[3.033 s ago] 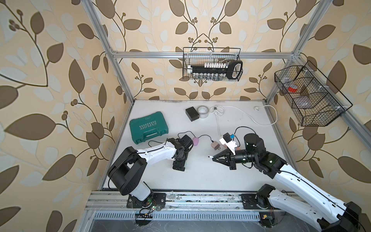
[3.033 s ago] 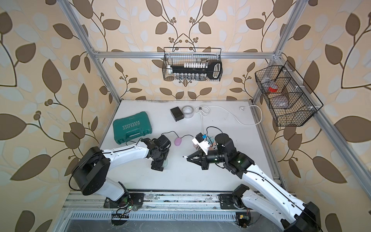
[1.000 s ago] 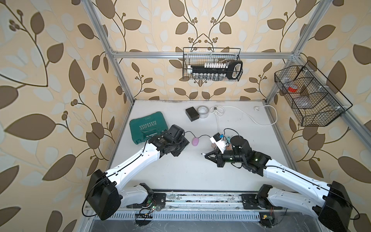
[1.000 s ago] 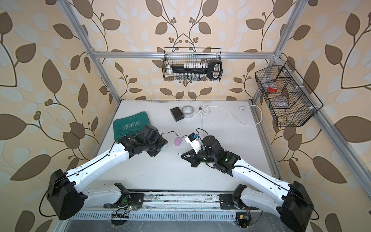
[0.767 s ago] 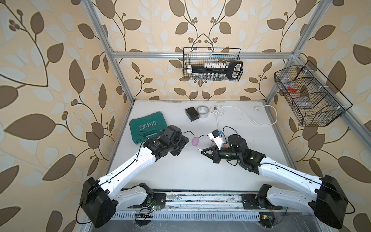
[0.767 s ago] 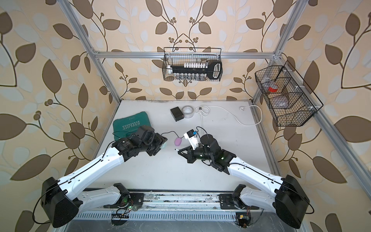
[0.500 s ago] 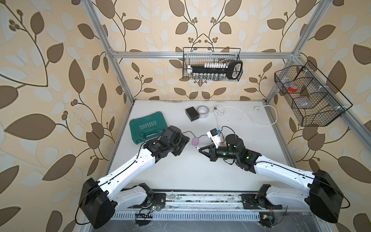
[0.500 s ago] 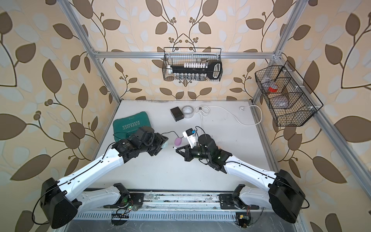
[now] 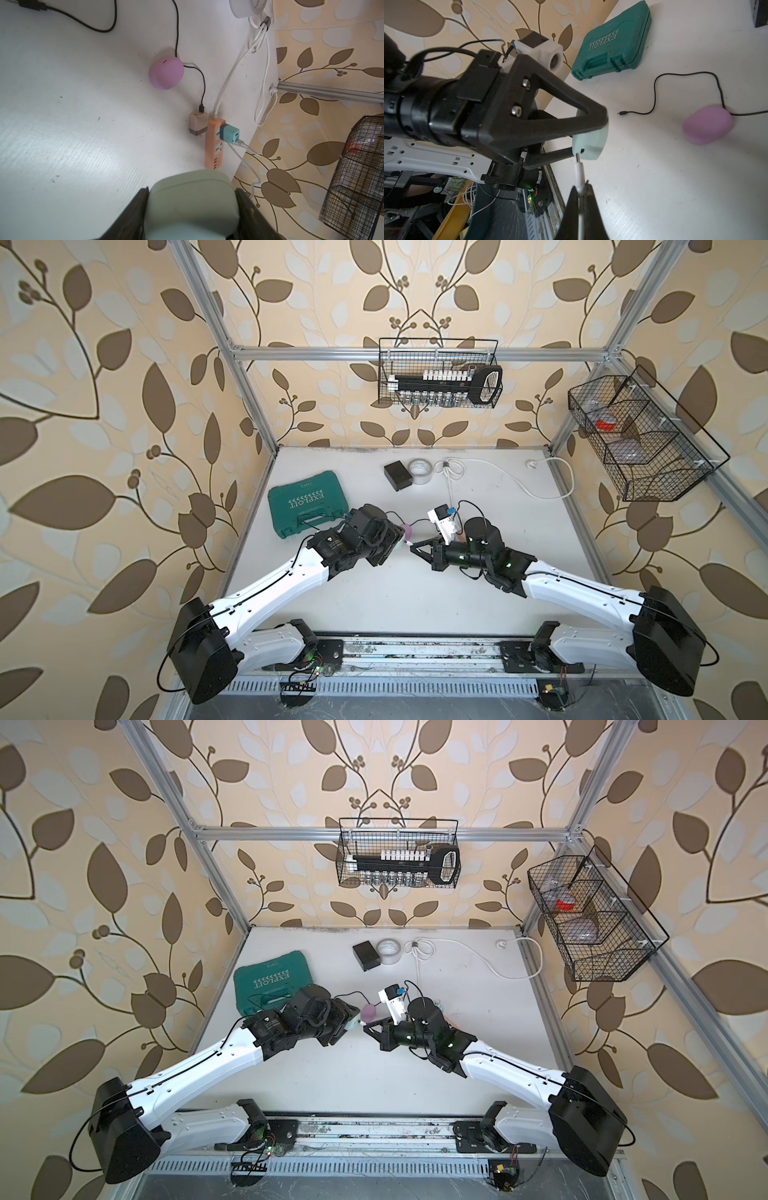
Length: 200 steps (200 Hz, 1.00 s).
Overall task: Charge the bluetooth headset
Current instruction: Insert the charging cable into the bluetooth headset.
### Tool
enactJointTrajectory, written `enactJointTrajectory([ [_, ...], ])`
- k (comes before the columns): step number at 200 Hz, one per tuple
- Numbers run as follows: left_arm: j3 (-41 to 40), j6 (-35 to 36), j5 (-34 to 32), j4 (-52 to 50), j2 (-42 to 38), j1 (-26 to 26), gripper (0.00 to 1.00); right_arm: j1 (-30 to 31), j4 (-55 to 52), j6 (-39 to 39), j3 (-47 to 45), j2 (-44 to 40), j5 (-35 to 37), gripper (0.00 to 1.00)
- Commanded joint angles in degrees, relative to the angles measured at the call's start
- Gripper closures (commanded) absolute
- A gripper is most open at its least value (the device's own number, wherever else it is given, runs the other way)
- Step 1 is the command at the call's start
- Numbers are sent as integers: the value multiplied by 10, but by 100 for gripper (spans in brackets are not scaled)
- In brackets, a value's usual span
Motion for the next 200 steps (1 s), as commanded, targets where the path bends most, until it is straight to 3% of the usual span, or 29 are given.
enactJointTrajectory([
  [1, 15, -6, -24, 13, 0, -6, 47, 6, 14, 9, 5, 6, 12, 96],
  [92, 15, -17, -72, -2, -8, -23, 47, 24, 33, 36, -1, 15, 56, 96],
  [200, 14, -15, -75, 4, -9, -26, 47, 29, 62, 59, 4, 48, 42, 96],
])
